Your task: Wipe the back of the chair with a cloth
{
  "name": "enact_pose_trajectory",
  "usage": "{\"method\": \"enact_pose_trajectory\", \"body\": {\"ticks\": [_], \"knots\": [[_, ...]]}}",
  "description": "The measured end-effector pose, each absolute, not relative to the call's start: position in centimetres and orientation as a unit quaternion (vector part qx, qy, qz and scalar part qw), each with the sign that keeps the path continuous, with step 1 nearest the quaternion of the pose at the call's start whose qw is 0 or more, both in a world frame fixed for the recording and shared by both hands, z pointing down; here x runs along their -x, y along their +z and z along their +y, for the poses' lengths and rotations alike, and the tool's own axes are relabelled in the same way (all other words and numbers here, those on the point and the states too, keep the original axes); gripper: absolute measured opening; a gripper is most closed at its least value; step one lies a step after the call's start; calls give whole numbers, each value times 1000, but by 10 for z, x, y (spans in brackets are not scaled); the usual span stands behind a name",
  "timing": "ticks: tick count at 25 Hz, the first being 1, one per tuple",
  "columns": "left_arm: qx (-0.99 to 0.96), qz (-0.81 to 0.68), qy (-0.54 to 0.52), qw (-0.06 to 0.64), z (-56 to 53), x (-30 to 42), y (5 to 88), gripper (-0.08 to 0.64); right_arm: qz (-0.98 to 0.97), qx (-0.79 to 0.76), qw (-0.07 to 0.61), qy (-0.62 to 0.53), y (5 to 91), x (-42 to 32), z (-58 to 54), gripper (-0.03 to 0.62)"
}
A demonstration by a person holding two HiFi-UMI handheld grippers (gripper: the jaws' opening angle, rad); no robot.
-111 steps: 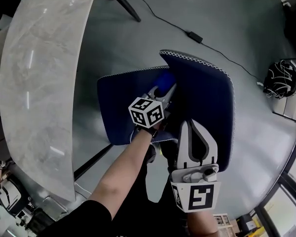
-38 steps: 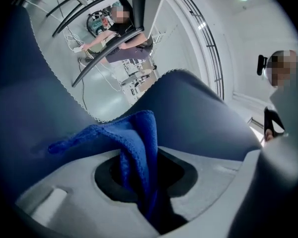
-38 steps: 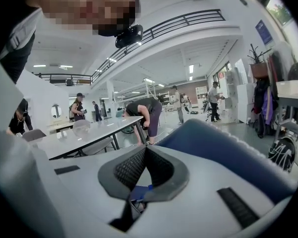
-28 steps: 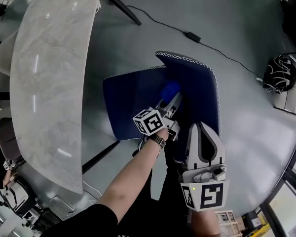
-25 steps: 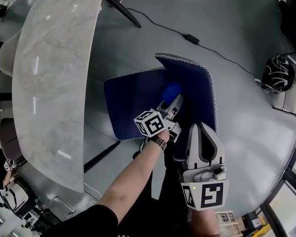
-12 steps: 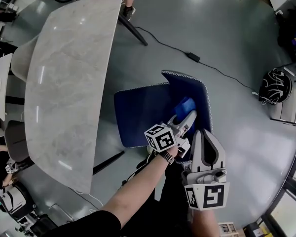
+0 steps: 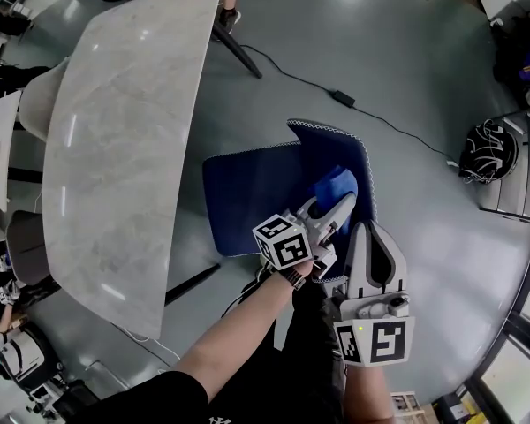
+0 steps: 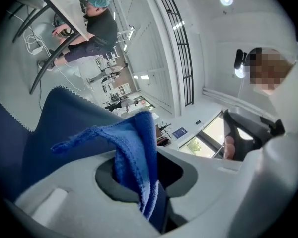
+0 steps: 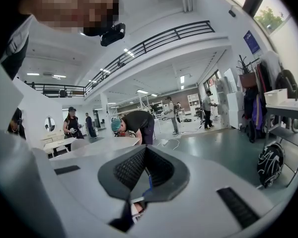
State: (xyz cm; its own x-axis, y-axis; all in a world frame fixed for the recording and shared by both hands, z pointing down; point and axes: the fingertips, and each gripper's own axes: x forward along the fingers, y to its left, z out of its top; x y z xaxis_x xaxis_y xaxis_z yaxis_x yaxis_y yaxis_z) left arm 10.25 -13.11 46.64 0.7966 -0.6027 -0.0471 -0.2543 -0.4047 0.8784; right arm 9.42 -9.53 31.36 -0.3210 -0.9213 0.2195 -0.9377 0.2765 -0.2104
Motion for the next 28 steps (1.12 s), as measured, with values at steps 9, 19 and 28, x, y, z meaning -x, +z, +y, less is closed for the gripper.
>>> {"method": "enact_pose_trajectory", "body": {"ticks": [9, 19, 28], "knots": [[-823, -322, -126, 451, -134, -41, 535, 64, -801, -576, 50, 158, 356, -93, -92, 12], [-800, -344, -46, 490, -99, -29, 700, 64, -816, -550, 72, 162, 433, -69, -86, 12], [-770, -340, -33, 538, -84, -44, 792, 64, -829, -534, 65, 153, 470, -52, -102, 12]]}}
